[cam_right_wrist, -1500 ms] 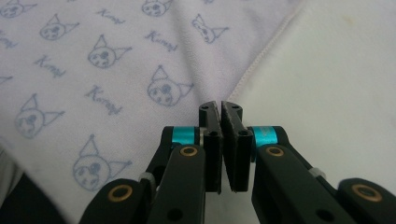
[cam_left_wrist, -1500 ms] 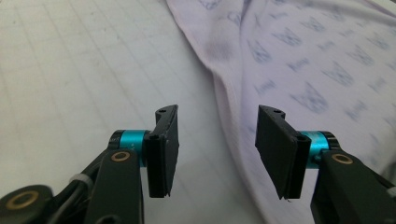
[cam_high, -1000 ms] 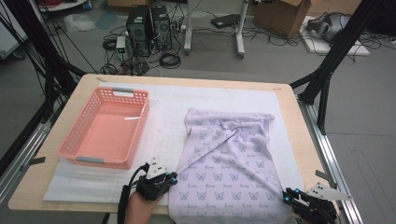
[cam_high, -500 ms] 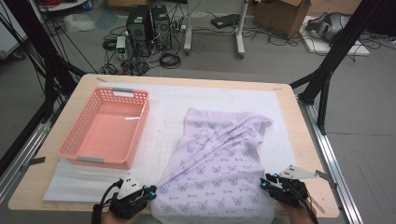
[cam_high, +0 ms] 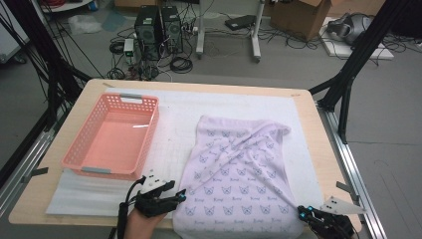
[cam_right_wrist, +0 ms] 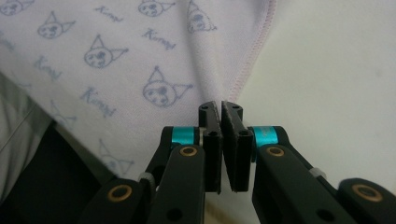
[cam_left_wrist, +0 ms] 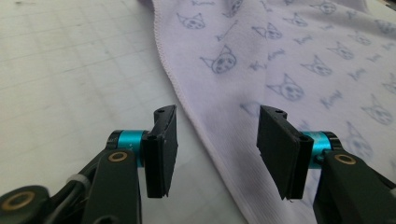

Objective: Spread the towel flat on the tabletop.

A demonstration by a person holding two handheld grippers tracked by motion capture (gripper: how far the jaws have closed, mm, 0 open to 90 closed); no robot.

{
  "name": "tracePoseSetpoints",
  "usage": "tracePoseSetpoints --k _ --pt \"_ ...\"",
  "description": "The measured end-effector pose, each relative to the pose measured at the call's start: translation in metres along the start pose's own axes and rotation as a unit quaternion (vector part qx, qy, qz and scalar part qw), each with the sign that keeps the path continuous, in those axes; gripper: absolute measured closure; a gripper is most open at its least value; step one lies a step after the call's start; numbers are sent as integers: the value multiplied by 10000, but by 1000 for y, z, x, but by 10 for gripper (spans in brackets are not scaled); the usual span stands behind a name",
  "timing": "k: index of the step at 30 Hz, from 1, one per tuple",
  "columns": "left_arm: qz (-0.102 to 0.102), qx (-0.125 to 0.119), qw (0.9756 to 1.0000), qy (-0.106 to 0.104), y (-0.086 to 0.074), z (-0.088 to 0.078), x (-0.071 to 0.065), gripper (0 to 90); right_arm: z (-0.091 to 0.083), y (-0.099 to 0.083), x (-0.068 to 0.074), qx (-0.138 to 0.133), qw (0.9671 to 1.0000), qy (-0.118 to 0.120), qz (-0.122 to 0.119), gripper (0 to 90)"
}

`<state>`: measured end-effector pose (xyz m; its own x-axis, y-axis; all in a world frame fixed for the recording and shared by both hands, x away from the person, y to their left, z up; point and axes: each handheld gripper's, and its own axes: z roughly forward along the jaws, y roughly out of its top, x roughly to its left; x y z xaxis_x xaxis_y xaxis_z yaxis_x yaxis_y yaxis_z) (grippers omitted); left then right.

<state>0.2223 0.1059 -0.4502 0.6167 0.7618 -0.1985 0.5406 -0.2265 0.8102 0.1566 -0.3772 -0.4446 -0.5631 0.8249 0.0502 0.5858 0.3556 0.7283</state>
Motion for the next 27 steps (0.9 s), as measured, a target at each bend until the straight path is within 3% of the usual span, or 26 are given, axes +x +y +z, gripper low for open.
tracePoseSetpoints --k 3,4,6,7,9,11,14,18,20,21,24,27 --pt "92 94 9999 51 3 13 -4 508 -4 -4 -1 -57 10000 1 58 845" --pt "101 146 9998 60 4 14 -5 559 -4 -3 -1 -90 9999 -22 70 828" --pt "477 224 9980 355 5 13 -9 749 -3 0 -1 -127 9999 -64 68 787" --pt "454 231 9983 281 5 13 -9 854 -2 1 -1 -136 9998 -91 81 770" --pt "467 235 9981 320 4 10 -8 874 1 5 -4 -183 9997 -120 149 752" --pt "416 224 9980 414 0 3 -4 878 8 12 -6 -238 9993 -178 222 717" --pt "260 203 9987 387 -8 -13 2 878 13 17 -8 -233 9992 -217 224 695" --pt "403 263 9982 352 -16 -27 0 878 27 27 -8 -189 9992 -258 243 650" --pt "373 234 9985 315 -18 -28 0 870 34 30 -8 -156 9994 -250 203 651" --pt "360 209 9986 320 -18 -28 1 848 37 32 -7 -118 9994 -240 198 663" --pt "109 80 9995 273 -17 -25 3 669 39 33 -4 -126 9998 -136 121 837" --pt "-52 -37 9997 234 -15 -23 6 564 33 30 -2 -54 9998 -160 52 869"
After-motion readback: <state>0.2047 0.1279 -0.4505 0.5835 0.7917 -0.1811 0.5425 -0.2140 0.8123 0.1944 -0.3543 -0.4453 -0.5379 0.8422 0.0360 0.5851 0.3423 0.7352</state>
